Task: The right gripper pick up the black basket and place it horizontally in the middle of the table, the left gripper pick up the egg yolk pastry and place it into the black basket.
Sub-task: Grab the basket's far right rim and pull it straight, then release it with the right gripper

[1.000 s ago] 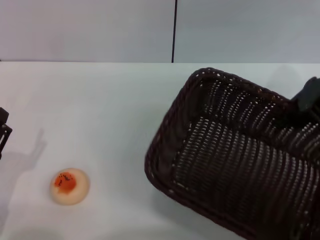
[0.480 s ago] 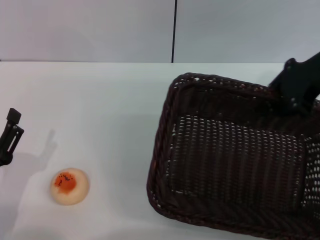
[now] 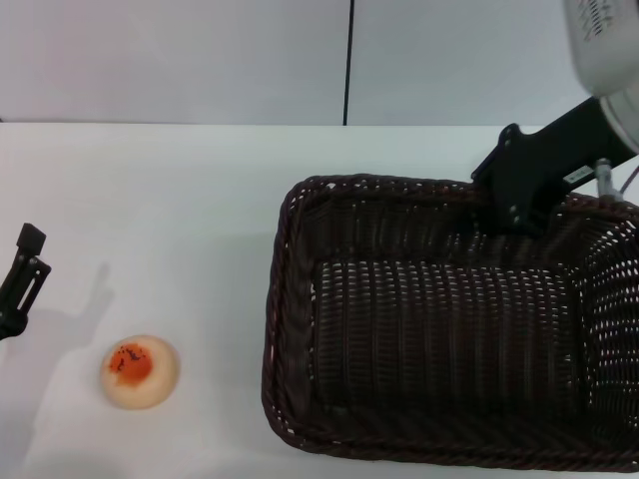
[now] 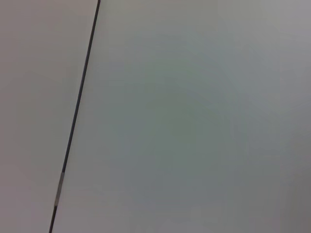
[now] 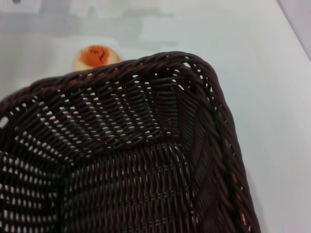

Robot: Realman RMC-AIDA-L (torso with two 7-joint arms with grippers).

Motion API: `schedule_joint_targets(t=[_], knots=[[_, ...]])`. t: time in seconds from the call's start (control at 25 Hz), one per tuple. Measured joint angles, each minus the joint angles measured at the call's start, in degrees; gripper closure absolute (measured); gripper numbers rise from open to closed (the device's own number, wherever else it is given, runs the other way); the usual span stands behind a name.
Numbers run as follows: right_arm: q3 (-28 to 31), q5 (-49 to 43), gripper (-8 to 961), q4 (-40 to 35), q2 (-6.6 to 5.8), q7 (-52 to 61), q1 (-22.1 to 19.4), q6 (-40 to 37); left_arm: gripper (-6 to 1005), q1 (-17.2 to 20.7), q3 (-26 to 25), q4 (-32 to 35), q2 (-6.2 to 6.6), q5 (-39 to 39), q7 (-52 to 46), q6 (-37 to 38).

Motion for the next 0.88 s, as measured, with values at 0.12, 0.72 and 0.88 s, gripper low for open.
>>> schedule_joint_targets(t=[0.12, 0.72, 0.88], knots=[[-2.6, 0.4, 818, 0.4, 0.16, 0.3, -0.2, 2.3, 153, 0.0, 0.1, 0.1, 0.06, 0.0, -0.1, 0.0], [-8.7, 2.3, 697, 1.5, 0.48, 2.9, -0.4, 8.2, 154, 0.3, 0.2, 0.4, 0.09, 0.0, -0.9, 0.3], [-9.5, 2.3, 566, 1.3, 0.50, 2.9, -0.8, 8.8, 155, 0.6, 0.2, 0.4, 0.11, 0.0, -0.9, 0.9]])
